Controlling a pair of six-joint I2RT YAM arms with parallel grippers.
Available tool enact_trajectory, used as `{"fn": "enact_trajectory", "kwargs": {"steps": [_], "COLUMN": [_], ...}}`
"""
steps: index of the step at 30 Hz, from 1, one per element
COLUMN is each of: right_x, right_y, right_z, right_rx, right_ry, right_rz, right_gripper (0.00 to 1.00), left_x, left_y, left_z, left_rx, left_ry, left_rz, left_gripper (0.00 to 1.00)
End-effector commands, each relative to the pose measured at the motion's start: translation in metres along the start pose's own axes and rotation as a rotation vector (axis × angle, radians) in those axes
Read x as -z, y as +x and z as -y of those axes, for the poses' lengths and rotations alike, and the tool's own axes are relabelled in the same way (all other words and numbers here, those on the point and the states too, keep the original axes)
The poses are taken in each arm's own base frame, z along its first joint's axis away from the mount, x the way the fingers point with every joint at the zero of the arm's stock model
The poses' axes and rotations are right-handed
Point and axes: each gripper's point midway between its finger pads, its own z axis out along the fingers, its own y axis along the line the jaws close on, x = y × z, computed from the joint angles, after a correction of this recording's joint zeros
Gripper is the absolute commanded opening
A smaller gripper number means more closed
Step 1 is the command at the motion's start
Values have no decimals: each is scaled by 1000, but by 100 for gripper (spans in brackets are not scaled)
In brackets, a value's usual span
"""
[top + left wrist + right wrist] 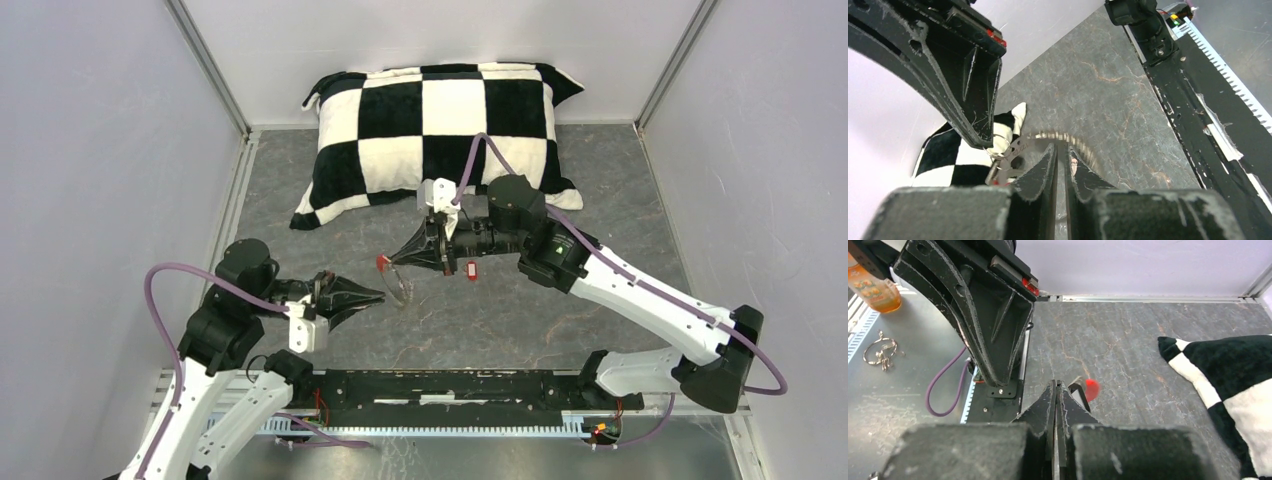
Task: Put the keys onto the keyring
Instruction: Adjust the key on the keyring.
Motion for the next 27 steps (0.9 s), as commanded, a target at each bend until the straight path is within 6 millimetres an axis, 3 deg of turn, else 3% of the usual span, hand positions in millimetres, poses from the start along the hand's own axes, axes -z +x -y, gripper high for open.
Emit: {"fn": "enact_trajectory", "kwargs": {"steps": [1, 3, 9, 17, 27], "right_x": [8, 10, 17, 23, 24], "right_y": [-36, -36, -32, -34, -33], "right_z": [3, 2, -4, -10, -12], "right_rx": [32, 29, 4, 0, 23], "right_ry": [55, 59, 77, 92, 127], "right_rz": [152, 174, 274, 401, 434], "right_gripper": [0, 0, 0, 0, 0], "left_x": [-1, 0, 4, -12, -16], "left_y": [-4, -6, -8, -10, -7], "left_z": [-23, -36, -74, -45, -41], "left_rx": [40, 82, 272, 441, 481], "left_ry": [-100, -163, -354, -133, -56], "left_rz": [15, 23, 44, 74, 56], "left_gripper": [18, 25, 31, 34, 34]}}
